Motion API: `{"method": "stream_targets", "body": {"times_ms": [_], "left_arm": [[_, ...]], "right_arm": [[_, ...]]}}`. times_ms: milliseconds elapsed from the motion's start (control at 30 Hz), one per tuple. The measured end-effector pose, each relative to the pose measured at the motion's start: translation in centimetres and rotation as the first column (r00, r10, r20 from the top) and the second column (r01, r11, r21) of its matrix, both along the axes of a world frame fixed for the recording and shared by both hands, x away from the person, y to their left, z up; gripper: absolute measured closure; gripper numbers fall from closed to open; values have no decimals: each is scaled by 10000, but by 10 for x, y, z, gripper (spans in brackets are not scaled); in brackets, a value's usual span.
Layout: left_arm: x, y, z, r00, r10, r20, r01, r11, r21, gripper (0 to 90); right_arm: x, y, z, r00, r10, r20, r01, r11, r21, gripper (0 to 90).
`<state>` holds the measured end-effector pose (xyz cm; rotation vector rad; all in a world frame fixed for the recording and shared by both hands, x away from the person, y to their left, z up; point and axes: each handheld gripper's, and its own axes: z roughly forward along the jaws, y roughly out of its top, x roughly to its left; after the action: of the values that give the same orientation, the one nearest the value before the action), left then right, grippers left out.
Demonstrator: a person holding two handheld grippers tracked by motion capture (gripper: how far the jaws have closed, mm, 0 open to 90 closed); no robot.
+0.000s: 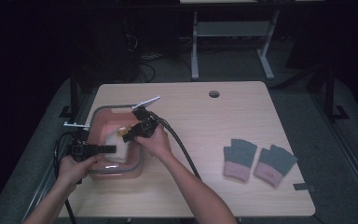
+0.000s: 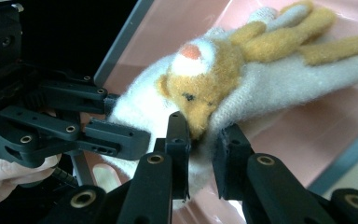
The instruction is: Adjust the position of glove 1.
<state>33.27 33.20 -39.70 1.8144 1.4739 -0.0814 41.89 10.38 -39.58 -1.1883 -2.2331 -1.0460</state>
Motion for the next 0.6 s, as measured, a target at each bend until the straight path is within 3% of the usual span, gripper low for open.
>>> {"method": "stream_targets", "body": {"times_ms": [600], "left_arm": [[5, -4, -2, 9994, 229, -252, -218, 9988, 427, 668]], "right_arm": [[-3, -17, 7, 9998, 12, -186, -15, 9999, -108, 757]]}}
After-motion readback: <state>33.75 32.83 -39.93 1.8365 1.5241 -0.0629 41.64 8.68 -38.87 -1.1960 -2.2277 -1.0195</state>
